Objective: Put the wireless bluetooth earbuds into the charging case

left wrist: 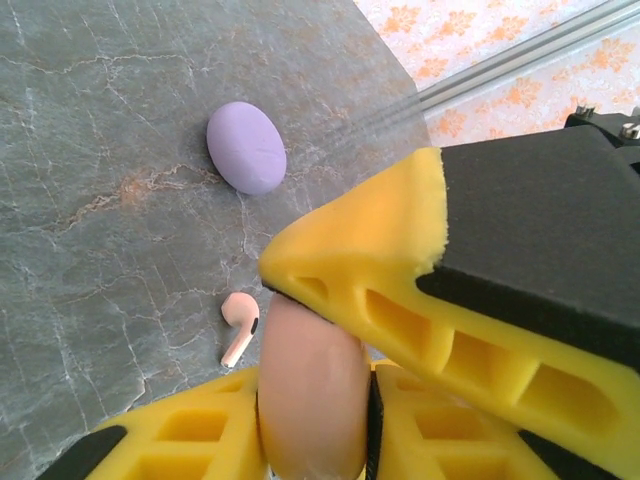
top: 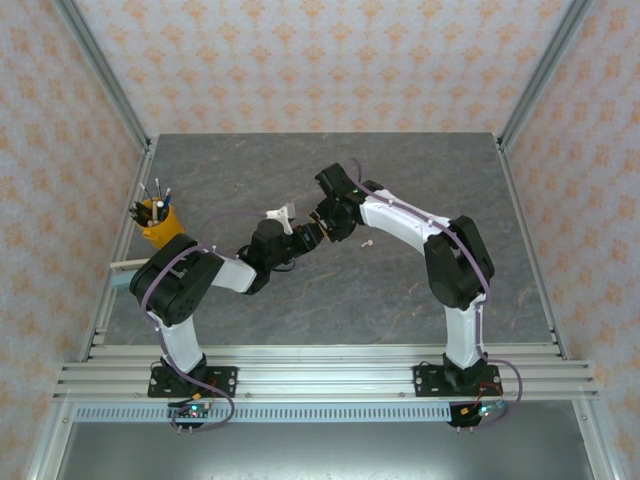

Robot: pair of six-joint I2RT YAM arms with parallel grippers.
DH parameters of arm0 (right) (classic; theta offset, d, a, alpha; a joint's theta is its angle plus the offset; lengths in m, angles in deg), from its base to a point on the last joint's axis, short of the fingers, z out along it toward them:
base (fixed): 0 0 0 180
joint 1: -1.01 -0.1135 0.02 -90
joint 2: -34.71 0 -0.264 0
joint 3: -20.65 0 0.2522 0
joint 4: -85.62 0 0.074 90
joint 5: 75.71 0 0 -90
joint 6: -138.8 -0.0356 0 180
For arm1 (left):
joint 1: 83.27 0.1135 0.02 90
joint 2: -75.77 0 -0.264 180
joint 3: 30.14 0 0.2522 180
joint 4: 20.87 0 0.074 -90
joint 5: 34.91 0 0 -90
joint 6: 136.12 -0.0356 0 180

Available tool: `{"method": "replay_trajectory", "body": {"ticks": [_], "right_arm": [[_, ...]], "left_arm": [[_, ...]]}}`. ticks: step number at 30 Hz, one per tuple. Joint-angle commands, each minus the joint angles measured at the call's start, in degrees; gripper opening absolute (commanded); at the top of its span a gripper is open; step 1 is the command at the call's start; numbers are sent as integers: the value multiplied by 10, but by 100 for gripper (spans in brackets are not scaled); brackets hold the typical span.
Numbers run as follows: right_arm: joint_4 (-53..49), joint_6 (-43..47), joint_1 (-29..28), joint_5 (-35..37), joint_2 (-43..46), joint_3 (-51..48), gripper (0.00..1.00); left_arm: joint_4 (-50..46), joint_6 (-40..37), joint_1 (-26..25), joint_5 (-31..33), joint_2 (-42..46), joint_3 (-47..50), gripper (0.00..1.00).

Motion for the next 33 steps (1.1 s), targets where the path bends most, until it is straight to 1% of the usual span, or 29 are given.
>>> {"method": "replay_trajectory", "body": {"ticks": [1, 3, 4, 6, 7, 8, 11, 14, 17, 21, 24, 28, 30, 33], "right_arm": [[-11, -5, 0, -3, -1, -1, 35], [-7, -5, 2, -3, 3, 0, 37], [-1, -3, 4, -5, 4, 1, 39], [3, 3, 9, 1, 15, 4, 51], [7, 10, 12, 4, 23, 3, 55], [8, 18, 16, 8, 34, 3, 58], [11, 50, 34, 19, 77, -17, 63], [31, 96, 61, 7, 130, -64, 64], [66, 177, 90, -12, 189, -125, 64], [148, 336, 113, -82, 274, -210, 63], [191, 425, 114, -142, 324, -261, 63], [221, 470, 115, -216, 340, -294, 62], [246, 473, 114, -247, 340, -305, 62], [281, 464, 115, -270, 334, -313, 61]], "left_arm": [[25, -4, 0, 20, 4, -17, 21], [7, -5, 0, 20, 11, -16, 12], [3, -6, 0, 20, 15, -13, 9], [-17, -14, 0, 18, 29, -13, 4], [-28, -20, 1, 17, 36, -13, 1], [-46, -26, 0, 15, 46, -13, 0], [-94, -52, 4, 1, 83, -15, 0], [-149, -87, 12, -31, 119, -27, 0], [-215, -127, 23, -78, 153, -47, 0], [-297, -175, 47, -154, 186, -78, 0], [-349, -199, 62, -209, 195, -106, 0], [-416, -240, 69, -248, 201, -142, 0], [-440, -251, 69, -263, 201, -158, 0], [-454, -256, 69, -275, 201, -169, 0]]}}
